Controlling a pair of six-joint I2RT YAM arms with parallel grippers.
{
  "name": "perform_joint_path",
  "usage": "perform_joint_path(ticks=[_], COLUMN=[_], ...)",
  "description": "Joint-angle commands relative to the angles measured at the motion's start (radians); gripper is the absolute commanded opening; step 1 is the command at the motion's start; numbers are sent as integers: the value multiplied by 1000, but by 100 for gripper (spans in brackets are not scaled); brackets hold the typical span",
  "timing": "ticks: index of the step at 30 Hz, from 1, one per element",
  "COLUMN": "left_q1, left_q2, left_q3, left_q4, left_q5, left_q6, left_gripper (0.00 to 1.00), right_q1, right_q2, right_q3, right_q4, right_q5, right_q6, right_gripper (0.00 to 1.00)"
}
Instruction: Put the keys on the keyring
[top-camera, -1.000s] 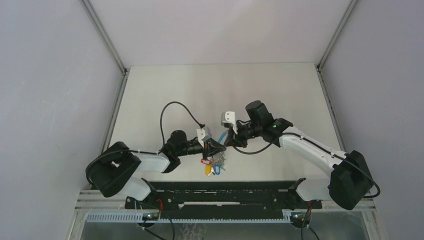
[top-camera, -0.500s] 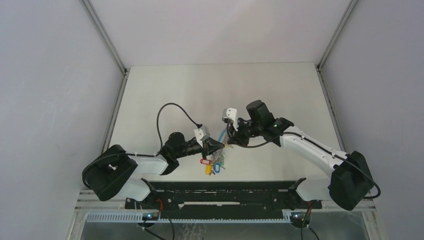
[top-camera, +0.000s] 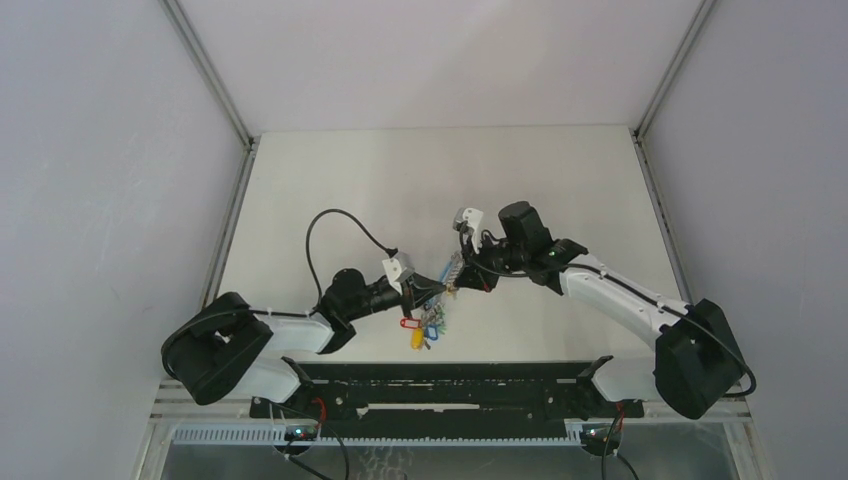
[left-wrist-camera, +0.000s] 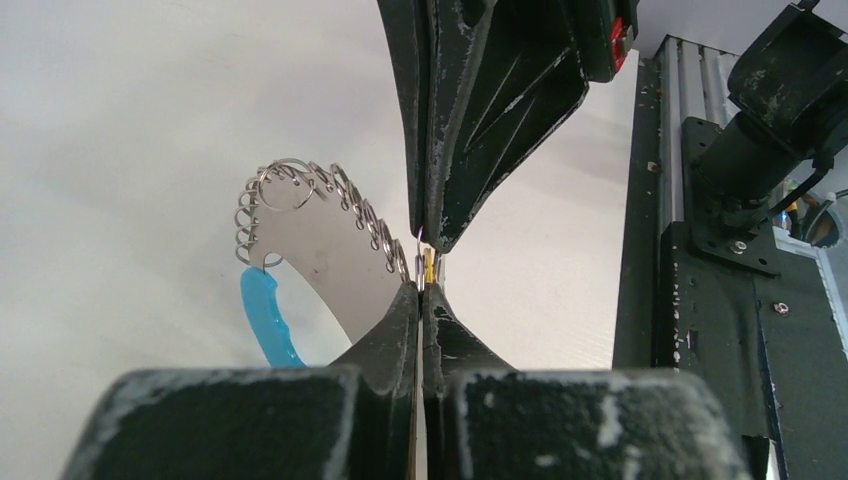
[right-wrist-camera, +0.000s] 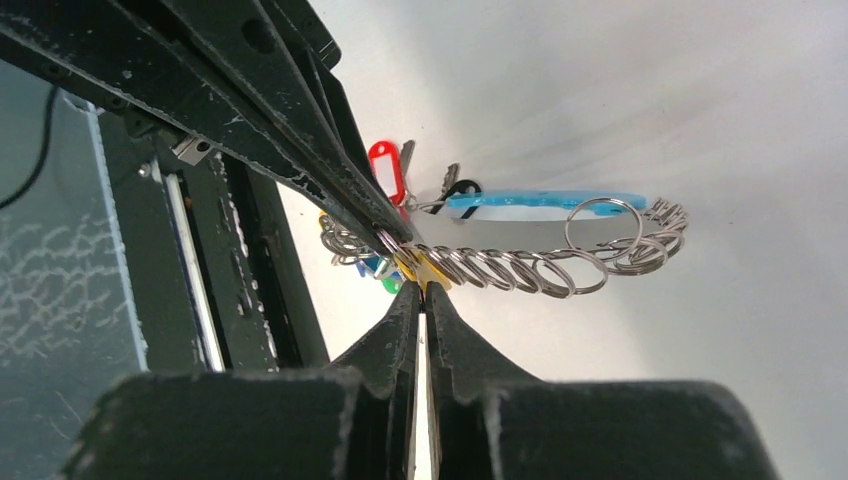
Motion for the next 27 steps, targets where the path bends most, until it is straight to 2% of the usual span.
perform_joint_path(ticks=[1,9,13,16,24,27], left_q1=[6,6,6,6,6,6], left_q2=[-44,-33,-32,-28,-25,-22], left_q3=[-31,-34,-38,-40,-43,-44], left_q4=[120,149,161,175,187,194], left_q5=[-44,-44,-46,-50,-59,-64], left_q6=[-9,-22,-29,-35,-40,-45], left_gripper=[0,0,0,0,0,0], right_q1=[-40,-55,-60,-63,-75,-77], right_q2=[37,67,80,93,99,102], right_q3=[-41,-82,-93,-96,-126,-136], right_q4=[94,271,325,351,430,456], right_q5=[-53,-156,-207,-251,-291,-306], right_q6=[109,148,139,135,131,122], right_gripper=[0,0,14,20,20,23])
